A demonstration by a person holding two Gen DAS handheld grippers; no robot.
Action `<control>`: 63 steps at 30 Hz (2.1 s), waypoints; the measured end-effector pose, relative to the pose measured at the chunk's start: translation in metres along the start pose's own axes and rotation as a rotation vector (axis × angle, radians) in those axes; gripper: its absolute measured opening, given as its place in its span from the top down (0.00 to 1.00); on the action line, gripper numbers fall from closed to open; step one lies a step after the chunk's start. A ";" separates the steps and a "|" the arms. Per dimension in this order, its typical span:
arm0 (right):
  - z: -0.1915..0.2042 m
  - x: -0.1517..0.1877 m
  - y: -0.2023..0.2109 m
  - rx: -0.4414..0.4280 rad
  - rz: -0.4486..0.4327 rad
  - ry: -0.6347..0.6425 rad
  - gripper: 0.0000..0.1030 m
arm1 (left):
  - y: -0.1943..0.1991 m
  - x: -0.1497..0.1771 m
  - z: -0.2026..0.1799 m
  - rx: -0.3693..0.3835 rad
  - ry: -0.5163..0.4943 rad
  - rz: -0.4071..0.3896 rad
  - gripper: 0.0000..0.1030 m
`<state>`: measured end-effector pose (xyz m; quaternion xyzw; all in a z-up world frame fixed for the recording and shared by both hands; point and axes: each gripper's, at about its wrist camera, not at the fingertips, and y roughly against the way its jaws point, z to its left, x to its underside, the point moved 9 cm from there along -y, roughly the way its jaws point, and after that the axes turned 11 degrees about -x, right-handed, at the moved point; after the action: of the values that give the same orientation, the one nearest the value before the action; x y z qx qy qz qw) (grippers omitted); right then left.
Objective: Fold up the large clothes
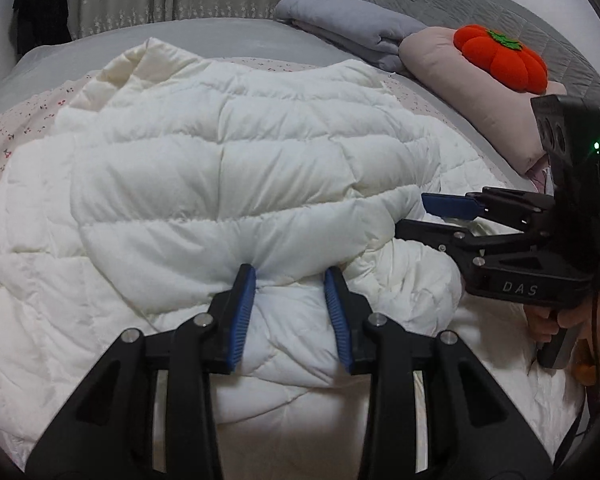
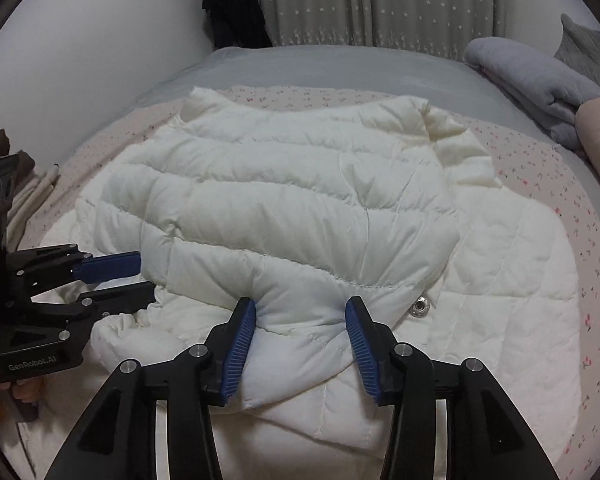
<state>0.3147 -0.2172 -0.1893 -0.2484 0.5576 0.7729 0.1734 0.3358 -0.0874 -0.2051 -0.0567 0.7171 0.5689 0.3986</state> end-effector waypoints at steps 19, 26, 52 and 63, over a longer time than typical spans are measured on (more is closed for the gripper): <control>0.005 -0.004 0.103 -0.086 -0.038 -0.114 0.26 | 0.084 -0.024 0.016 -0.002 0.174 0.058 0.23; -0.001 0.037 0.151 -0.097 -0.036 -0.155 0.17 | 0.129 0.021 0.042 -0.120 0.131 0.090 0.13; -0.059 0.221 0.179 -0.110 0.099 -0.445 0.16 | 0.153 0.200 0.122 -0.028 0.377 0.322 0.07; -0.050 0.238 0.193 -0.330 0.028 -0.564 0.16 | 0.166 0.215 0.088 0.244 0.422 0.317 0.08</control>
<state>0.0247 -0.3283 -0.1895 -0.0414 0.3582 0.8935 0.2676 0.1463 0.1262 -0.2167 -0.0127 0.8472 0.5093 0.1506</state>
